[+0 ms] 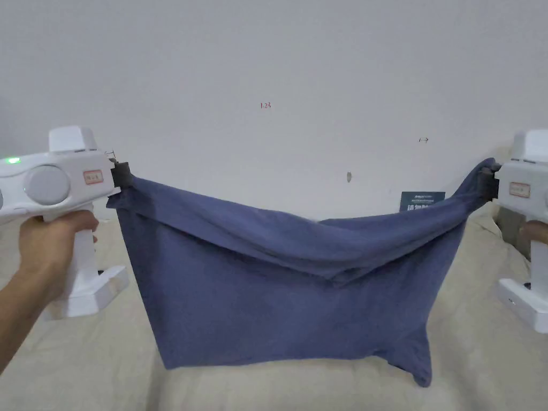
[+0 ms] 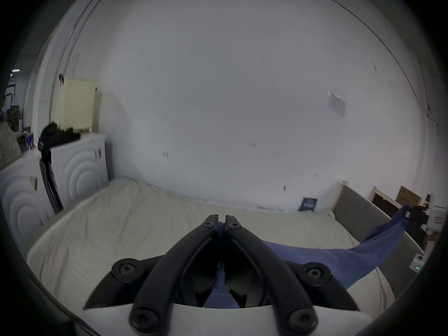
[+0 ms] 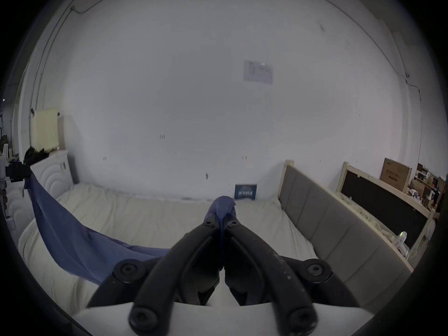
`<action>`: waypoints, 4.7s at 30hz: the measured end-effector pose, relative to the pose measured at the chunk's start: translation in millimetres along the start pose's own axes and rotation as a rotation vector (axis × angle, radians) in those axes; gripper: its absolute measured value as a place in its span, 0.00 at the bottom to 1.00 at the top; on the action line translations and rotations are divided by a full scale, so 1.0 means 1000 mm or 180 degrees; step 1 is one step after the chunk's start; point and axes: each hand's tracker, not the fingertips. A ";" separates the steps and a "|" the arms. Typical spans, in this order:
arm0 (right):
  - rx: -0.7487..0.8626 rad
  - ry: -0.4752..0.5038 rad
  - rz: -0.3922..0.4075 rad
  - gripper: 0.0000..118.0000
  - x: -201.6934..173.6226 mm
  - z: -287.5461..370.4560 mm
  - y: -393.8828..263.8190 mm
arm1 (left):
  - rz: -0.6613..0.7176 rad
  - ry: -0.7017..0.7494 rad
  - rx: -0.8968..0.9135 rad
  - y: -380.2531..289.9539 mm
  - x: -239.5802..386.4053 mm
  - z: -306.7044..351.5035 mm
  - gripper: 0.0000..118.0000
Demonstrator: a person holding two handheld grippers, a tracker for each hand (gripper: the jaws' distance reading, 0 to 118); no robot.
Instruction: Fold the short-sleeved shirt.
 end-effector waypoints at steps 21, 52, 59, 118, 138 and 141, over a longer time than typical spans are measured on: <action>-0.0408 0.0105 -0.0150 0.03 -0.033 -0.100 -0.098 | 0.0016 0.0491 -0.0580 -0.099 -0.098 -0.105 0.03; -0.2578 -0.0013 -0.0478 0.04 -0.023 0.131 -0.452 | -0.0162 0.0749 -0.2652 -0.434 -0.044 0.170 0.04; -0.2034 -0.0072 -0.0346 0.88 -0.026 0.136 -0.382 | 0.1121 -0.0033 -0.2436 -0.389 -0.002 0.168 1.00; -0.0340 -0.0377 0.0233 0.01 -0.066 -0.011 -0.259 | -0.0670 -0.0012 -0.2240 -0.328 -0.120 -0.224 0.49; -0.2360 -0.0344 -0.0371 0.85 -0.004 -0.144 -0.348 | -0.0358 -0.0373 -0.1719 -0.251 -0.057 -0.123 0.03; -0.2617 -0.0372 -0.0163 0.60 -0.010 -0.156 -0.372 | -0.0359 -0.0409 -0.1693 -0.243 -0.052 -0.112 0.03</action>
